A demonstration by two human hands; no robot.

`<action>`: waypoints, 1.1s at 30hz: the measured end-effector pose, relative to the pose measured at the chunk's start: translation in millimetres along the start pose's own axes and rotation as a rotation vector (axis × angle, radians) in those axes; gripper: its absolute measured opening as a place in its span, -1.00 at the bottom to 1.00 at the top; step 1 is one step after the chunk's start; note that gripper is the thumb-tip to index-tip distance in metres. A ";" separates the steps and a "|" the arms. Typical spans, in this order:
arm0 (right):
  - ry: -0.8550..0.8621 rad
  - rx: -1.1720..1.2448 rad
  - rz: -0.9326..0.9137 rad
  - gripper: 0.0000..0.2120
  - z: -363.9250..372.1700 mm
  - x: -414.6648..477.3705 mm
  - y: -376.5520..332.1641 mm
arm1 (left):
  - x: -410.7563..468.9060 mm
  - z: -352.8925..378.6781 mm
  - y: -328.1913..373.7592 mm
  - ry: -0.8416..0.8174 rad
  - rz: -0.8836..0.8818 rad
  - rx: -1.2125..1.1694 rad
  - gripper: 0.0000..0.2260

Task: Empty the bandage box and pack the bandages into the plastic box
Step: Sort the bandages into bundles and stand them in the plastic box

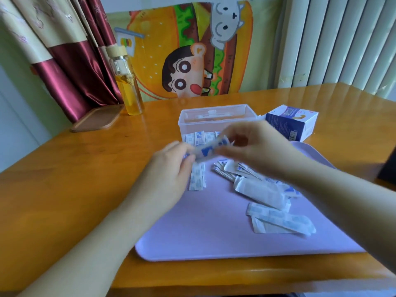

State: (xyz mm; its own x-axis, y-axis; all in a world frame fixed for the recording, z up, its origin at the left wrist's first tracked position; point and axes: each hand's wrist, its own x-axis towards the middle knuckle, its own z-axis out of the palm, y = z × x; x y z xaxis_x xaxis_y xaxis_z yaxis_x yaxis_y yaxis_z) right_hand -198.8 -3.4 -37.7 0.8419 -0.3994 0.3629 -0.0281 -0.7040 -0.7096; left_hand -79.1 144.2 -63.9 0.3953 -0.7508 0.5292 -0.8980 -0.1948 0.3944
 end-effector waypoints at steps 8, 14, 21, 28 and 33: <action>0.309 0.224 -0.003 -0.80 -49.4 72.7 -6.7 | 103.5 10.3 23.8 0.030 0.009 -0.194 -0.83; 0.309 -0.143 0.087 -0.93 -68.9 128.9 28.5 | 173.3 32.3 14.0 -0.176 -0.115 -0.181 -0.73; 0.049 -0.570 0.216 -0.82 -57.1 172.2 73.5 | 210.5 66.3 -13.1 -0.432 -0.410 -0.358 -0.82; -0.393 -0.825 0.313 -0.96 -50.8 198.0 84.8 | 220.9 83.4 -23.5 -0.800 -0.481 -0.451 -0.86; -0.633 -1.077 0.403 -0.66 -28.9 204.8 97.1 | 228.7 102.8 -22.9 -0.959 -0.396 -0.207 -0.86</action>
State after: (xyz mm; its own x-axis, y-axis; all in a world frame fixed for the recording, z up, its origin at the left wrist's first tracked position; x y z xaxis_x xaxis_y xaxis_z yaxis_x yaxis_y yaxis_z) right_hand -44.7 -170.6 -14.8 0.7704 -0.5553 -0.3134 -0.5013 -0.8312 0.2405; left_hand 12.0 -87.9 -29.1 0.2536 -0.8592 -0.4444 -0.6522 -0.4911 0.5774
